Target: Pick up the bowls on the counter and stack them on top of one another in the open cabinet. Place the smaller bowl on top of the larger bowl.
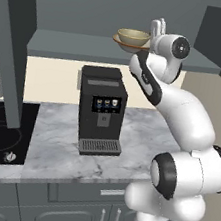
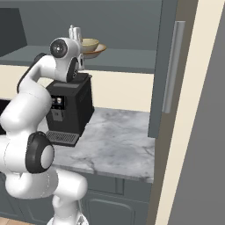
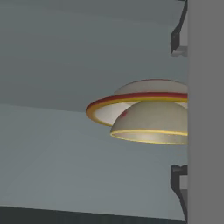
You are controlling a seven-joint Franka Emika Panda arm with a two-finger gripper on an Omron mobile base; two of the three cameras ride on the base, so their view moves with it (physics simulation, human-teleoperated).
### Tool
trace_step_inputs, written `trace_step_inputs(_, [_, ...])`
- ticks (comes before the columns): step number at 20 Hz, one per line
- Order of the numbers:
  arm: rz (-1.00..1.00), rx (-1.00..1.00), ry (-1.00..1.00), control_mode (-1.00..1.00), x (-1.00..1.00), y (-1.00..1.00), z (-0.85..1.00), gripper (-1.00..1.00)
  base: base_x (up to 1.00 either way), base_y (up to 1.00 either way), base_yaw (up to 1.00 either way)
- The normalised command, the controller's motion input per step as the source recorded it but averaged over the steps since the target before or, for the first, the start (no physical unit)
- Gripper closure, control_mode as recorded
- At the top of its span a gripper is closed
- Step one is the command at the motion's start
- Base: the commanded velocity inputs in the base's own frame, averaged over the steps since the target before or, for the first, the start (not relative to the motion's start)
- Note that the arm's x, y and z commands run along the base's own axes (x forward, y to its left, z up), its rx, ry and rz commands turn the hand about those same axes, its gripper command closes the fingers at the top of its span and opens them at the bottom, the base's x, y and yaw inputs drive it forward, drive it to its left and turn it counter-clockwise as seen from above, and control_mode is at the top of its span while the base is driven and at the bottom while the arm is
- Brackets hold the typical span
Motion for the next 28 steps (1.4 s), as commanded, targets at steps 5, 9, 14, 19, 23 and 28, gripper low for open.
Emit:
trace_step_inputs(5, [0.0,0.0,-0.04,-1.0,-0.48,-0.01,0.02,-1.0,0.0,0.0,0.0])
trace_step_inputs(9, [0.0,0.0,-0.02,-1.0,-0.51,-0.04,0.07,-1.0,0.0,0.0,0.0])
trace_step_inputs(14, [0.0,0.0,0.0,-1.0,-0.49,-0.06,0.09,-1.0,0.0,0.0,0.0])
trace_step_inputs(19, [0.0,0.0,0.0,-1.0,-0.46,-0.16,0.07,-1.0,0.0,0.0,0.0])
trace_step_inputs(23, [0.0,0.0,0.0,-1.0,-0.54,-0.18,0.0,-1.0,0.0,0.0,0.0])
trace_step_inputs(28, [0.0,0.0,0.0,-1.0,-0.56,-0.12,0.05,-1.0,0.0,0.0,0.0])
